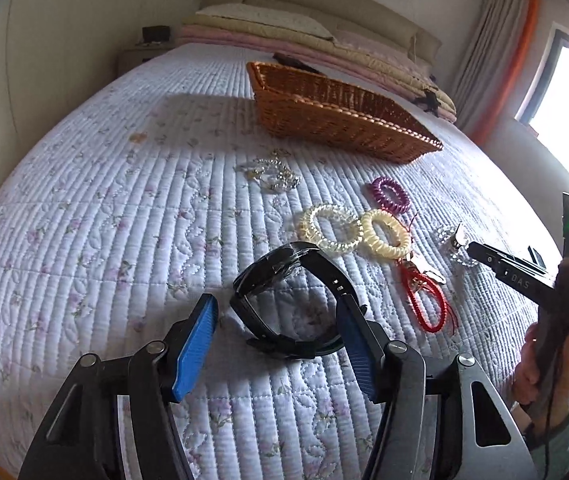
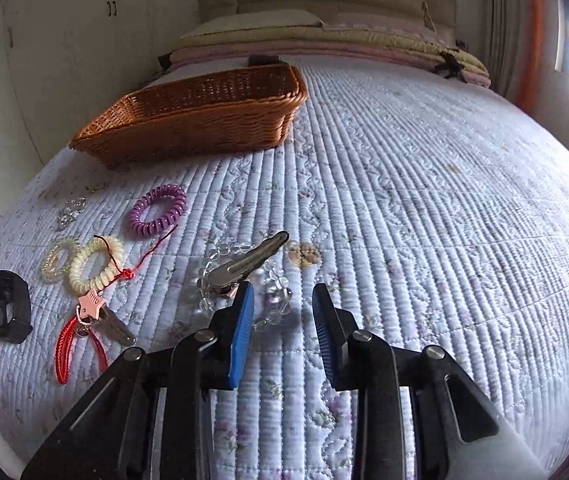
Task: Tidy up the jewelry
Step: 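Grasp the black watch with the left gripper while the right gripper grasps a clear bead bracelet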
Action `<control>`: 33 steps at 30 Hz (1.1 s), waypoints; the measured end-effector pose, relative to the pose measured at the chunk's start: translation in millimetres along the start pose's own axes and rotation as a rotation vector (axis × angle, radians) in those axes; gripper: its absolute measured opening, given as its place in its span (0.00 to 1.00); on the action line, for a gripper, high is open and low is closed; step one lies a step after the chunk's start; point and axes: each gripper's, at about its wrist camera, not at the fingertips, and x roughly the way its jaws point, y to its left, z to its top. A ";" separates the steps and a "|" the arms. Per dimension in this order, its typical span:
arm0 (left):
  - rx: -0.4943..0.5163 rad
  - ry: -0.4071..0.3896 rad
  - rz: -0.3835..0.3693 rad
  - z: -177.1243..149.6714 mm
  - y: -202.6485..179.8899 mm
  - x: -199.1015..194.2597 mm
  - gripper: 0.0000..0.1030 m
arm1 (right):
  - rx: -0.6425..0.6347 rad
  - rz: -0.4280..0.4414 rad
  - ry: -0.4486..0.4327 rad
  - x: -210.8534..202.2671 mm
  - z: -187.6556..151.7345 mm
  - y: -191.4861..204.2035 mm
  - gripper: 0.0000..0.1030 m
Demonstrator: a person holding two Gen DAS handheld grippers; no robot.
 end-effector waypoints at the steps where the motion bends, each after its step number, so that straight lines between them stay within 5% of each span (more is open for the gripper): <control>1: 0.000 0.004 -0.002 0.2 0.2 2.4 0.61 | -0.003 -0.003 0.002 1.7 0.1 1.3 0.28; 9: 0.011 0.011 0.025 1.9 -1.5 8.6 0.56 | -0.057 -0.047 0.018 11.9 4.5 15.9 0.10; 19: 0.000 0.036 0.061 0.3 0.9 7.3 0.35 | -0.055 -0.040 0.003 6.7 3.1 15.5 0.10; 28: -0.034 0.091 0.036 -5.6 3.0 -4.8 0.37 | -0.065 -0.012 0.038 12.5 8.7 15.7 0.10; 33: -0.042 0.086 0.016 -7.0 2.3 -4.9 0.27 | -0.105 -0.009 0.038 14.5 13.3 23.6 0.10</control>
